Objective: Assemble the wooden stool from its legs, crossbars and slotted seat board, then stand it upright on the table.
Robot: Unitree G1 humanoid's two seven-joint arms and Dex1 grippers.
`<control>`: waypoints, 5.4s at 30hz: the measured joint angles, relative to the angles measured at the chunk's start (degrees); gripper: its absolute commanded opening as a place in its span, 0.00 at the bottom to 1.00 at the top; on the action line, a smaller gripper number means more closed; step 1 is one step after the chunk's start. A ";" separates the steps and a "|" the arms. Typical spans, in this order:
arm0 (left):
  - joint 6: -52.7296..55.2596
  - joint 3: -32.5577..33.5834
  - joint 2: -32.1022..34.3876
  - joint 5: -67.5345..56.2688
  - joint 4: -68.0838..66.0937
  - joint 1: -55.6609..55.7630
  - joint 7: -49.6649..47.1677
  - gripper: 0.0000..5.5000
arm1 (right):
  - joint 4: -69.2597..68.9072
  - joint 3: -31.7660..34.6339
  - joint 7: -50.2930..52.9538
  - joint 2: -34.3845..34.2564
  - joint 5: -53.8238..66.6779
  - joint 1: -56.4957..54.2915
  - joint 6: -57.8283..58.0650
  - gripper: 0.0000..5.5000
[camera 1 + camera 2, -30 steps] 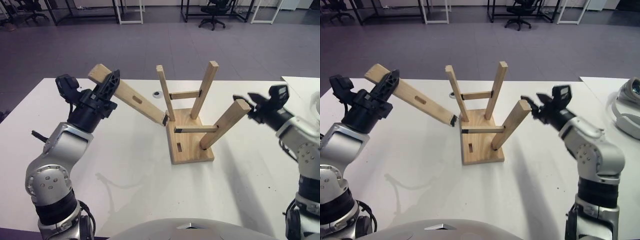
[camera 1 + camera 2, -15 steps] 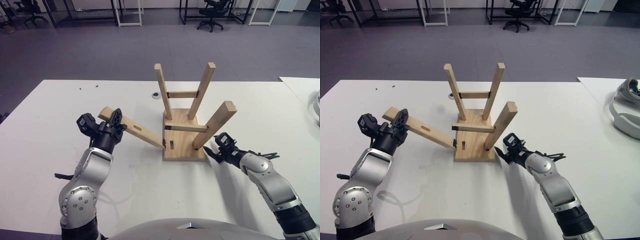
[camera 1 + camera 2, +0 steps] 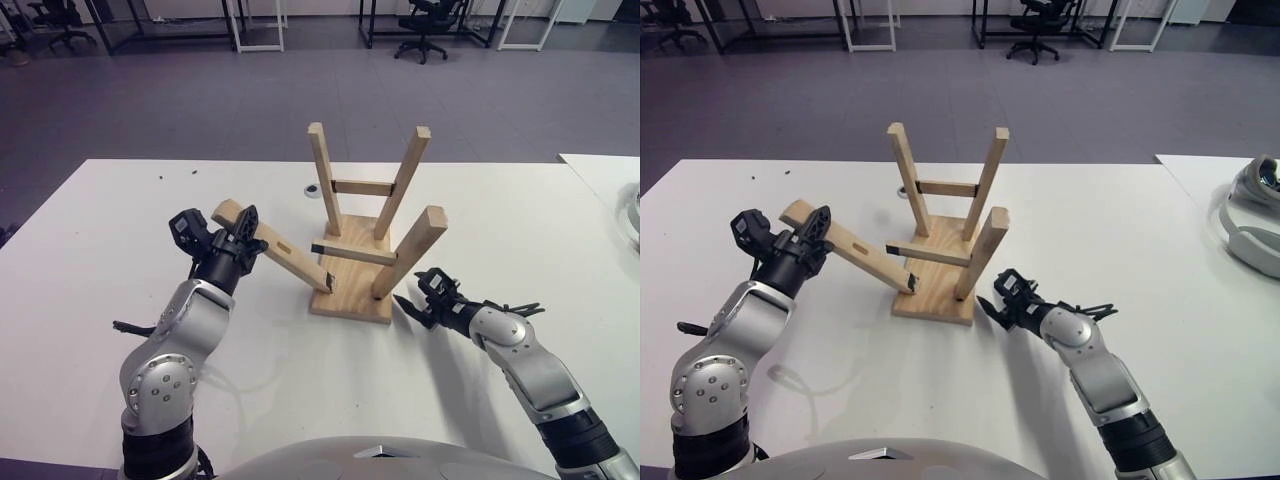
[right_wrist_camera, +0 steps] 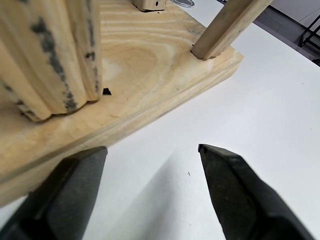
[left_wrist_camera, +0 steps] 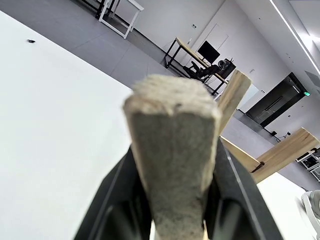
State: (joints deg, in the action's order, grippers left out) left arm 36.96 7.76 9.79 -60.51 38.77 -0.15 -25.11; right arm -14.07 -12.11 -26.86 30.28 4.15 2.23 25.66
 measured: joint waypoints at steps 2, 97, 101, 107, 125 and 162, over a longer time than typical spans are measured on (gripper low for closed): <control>-0.09 -0.46 0.35 1.26 -0.38 0.00 0.96 0.19 | 0.07 0.00 0.00 -0.23 -0.29 0.00 -0.05 0.61; -12.91 -12.31 32.32 45.52 -26.29 -8.11 65.80 0.59 | 30.90 8.77 -14.78 1.39 15.45 -20.42 -4.37 0.61; -16.34 -15.29 29.47 48.60 -32.88 -2.59 64.52 0.59 | 58.31 3.55 -16.06 -6.39 6.62 -30.56 -21.64 0.61; -26.29 -14.20 12.58 50.59 -62.54 16.96 57.77 0.59 | 51.49 7.20 -22.37 -1.40 7.78 -21.62 -26.29 0.61; -7.42 -18.56 11.32 58.39 -22.62 -5.83 46.20 0.59 | 0.24 12.15 1.23 -4.18 7.41 6.46 5.16 0.61; -26.16 -18.99 34.59 47.00 -33.74 13.53 99.36 0.45 | -4.61 3.46 -34.96 18.44 17.85 -7.68 2.04 0.46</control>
State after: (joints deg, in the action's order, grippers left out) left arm 10.80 -11.23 44.39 -13.51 5.03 13.38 74.25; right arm -18.68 -8.65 -61.82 48.72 21.99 -5.45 27.70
